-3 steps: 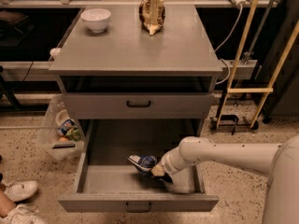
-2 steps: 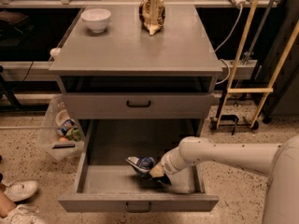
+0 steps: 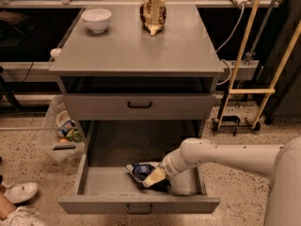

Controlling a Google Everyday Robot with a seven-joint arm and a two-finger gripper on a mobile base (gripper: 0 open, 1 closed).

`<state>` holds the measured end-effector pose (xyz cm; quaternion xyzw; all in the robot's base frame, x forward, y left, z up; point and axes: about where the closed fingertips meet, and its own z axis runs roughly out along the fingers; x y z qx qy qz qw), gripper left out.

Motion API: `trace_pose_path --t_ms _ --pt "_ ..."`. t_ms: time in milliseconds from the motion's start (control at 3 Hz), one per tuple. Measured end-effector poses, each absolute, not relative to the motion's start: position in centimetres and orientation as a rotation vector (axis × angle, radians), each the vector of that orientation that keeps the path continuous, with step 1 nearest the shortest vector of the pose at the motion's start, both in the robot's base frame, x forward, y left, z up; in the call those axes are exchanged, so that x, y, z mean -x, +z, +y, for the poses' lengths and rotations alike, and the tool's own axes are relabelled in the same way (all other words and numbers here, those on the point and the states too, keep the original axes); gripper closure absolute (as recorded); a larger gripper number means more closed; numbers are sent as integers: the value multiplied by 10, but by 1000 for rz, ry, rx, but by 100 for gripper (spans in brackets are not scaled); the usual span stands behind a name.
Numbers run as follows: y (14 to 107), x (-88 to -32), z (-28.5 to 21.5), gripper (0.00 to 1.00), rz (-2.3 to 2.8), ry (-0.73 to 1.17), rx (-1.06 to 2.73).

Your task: Place blue chip bag into middle drawer

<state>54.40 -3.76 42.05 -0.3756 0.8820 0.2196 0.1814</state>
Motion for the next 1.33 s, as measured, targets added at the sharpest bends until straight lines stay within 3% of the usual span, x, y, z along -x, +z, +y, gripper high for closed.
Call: trace_pose_path --t_ms 1000,1333 --pt "526 -543 -91 0 2425 266 792" --pt "553 -543 -96 0 2397 249 705"
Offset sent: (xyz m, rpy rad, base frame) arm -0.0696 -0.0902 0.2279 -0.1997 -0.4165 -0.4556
